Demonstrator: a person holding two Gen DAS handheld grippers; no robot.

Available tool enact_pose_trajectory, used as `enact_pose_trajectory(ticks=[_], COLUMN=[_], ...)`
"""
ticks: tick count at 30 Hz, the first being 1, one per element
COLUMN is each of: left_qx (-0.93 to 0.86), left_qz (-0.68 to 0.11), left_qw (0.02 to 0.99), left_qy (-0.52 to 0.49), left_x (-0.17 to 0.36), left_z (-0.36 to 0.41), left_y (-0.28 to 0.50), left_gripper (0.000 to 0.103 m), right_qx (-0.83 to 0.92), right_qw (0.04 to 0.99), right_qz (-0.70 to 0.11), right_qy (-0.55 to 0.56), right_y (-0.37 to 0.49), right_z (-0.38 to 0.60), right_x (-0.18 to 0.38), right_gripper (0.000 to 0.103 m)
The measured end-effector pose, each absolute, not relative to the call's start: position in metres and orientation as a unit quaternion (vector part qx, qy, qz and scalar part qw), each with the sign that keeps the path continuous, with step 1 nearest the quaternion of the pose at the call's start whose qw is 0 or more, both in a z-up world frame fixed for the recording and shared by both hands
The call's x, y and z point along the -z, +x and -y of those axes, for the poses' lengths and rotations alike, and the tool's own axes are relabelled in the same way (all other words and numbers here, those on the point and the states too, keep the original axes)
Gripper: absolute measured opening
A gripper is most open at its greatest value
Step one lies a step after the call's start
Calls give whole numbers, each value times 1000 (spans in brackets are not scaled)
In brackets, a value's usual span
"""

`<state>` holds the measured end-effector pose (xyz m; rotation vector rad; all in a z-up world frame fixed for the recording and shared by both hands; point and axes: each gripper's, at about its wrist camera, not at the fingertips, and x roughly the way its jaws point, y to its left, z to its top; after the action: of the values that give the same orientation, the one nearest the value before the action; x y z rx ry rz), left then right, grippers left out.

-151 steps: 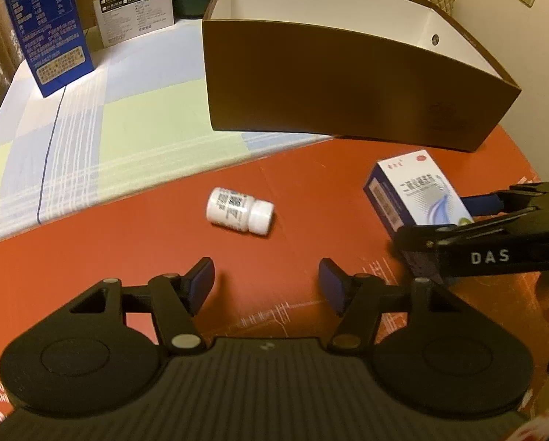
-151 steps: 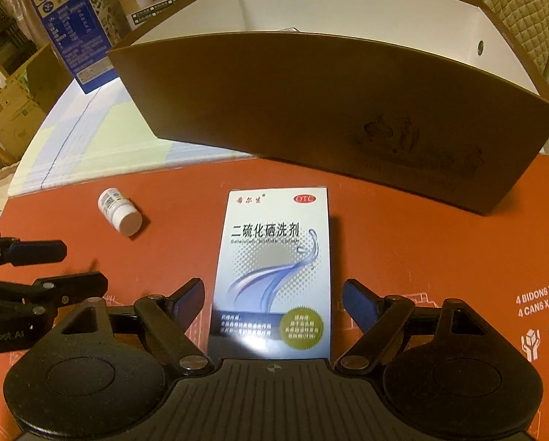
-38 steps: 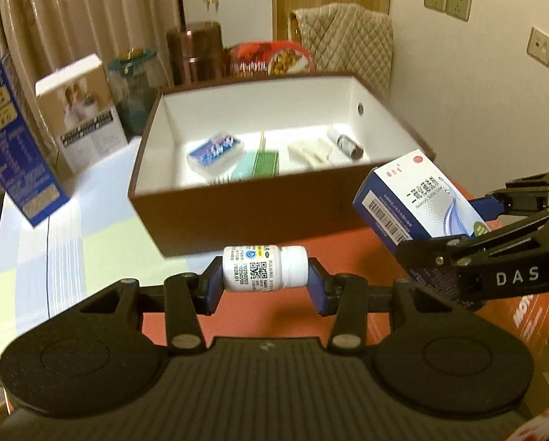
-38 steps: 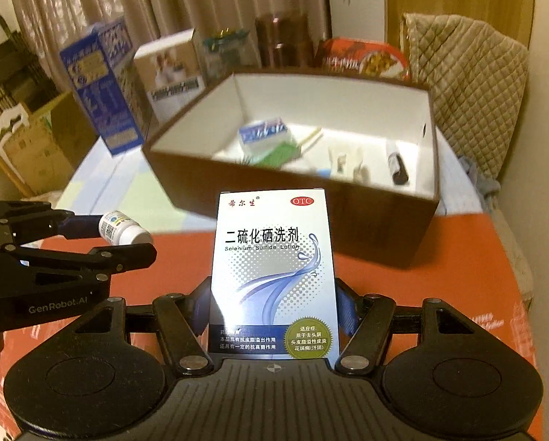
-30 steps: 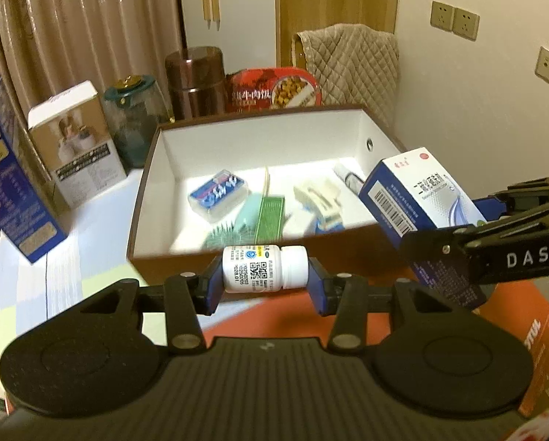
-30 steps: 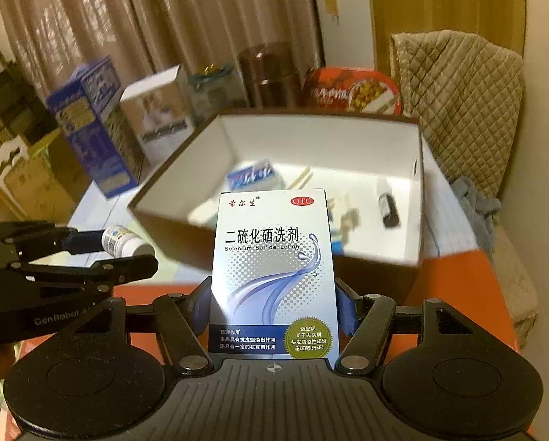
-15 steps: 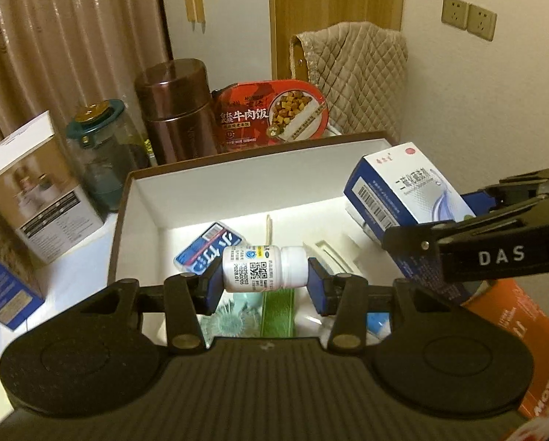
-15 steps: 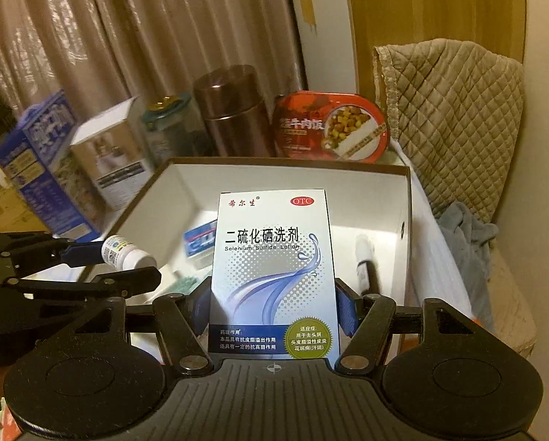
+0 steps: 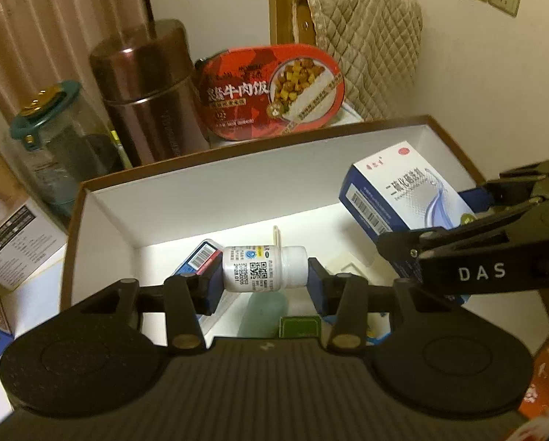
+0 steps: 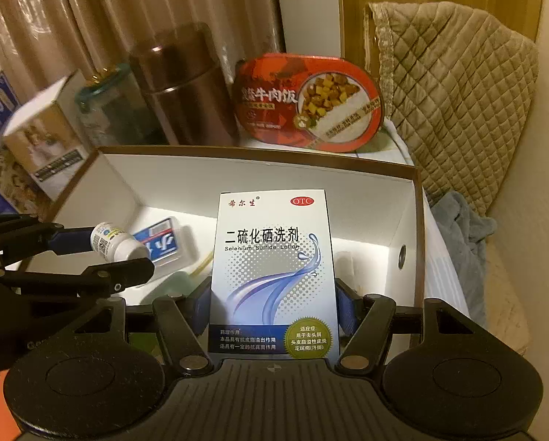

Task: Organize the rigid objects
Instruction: 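Carry the pill bottle and medicine box over the brown box with both tools, then open both grippers to drop the pill bottle and medicine box into the box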

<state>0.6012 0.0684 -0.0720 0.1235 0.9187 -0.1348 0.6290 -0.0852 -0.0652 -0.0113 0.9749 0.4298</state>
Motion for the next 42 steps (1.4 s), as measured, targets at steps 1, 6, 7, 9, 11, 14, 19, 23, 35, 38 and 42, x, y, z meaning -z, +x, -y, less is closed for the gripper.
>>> enact_pose_trajectory(ticks=[1, 6, 7, 9, 11, 14, 19, 23, 35, 38, 42], left_qx=[65, 58, 56, 56, 53, 52, 31, 30, 21, 17, 12], left_qz=[-446, -458, -460, -465, -469, -474, -477, -481, -485, -483, -476], left_qw=[890, 885, 884, 881, 879, 876, 876, 874, 873, 874, 878], left_qy=[66, 62, 63, 66, 66, 65, 68, 66, 51, 47, 43], left_x=[76, 89, 92, 96, 100, 105, 108, 109, 101, 96, 86], left_z=[-67, -67, -67, -67, -67, -68, -72, -76, -83, -83, -83], left_y=[605, 622, 625, 629, 634, 641, 647, 645, 627, 620, 608], left_gripper=[42, 42, 42, 42, 42, 42, 62, 64, 64, 64, 66], right_qx=[-205, -204, -204, -206, -206, -205, -205, -210, -234, -239, -240], right_qw=[860, 857, 856, 855, 854, 853, 856, 855, 852, 853, 858], right_qz=[-466, -472, -474, -475, -477, -478, -473, -473, -467, -463, -455], right_qy=[-7, -21, -22, -23, -26, -31, -31, -38, -22, -19, -15], right_y=[632, 645, 647, 650, 653, 657, 663, 663, 650, 642, 632], right_z=[84, 78, 78, 77, 76, 74, 74, 72, 78, 80, 84], right_x=[67, 76, 78, 80, 82, 85, 89, 91, 85, 80, 71], right_gripper=[62, 62, 62, 62, 62, 62, 62, 65, 71, 71, 73])
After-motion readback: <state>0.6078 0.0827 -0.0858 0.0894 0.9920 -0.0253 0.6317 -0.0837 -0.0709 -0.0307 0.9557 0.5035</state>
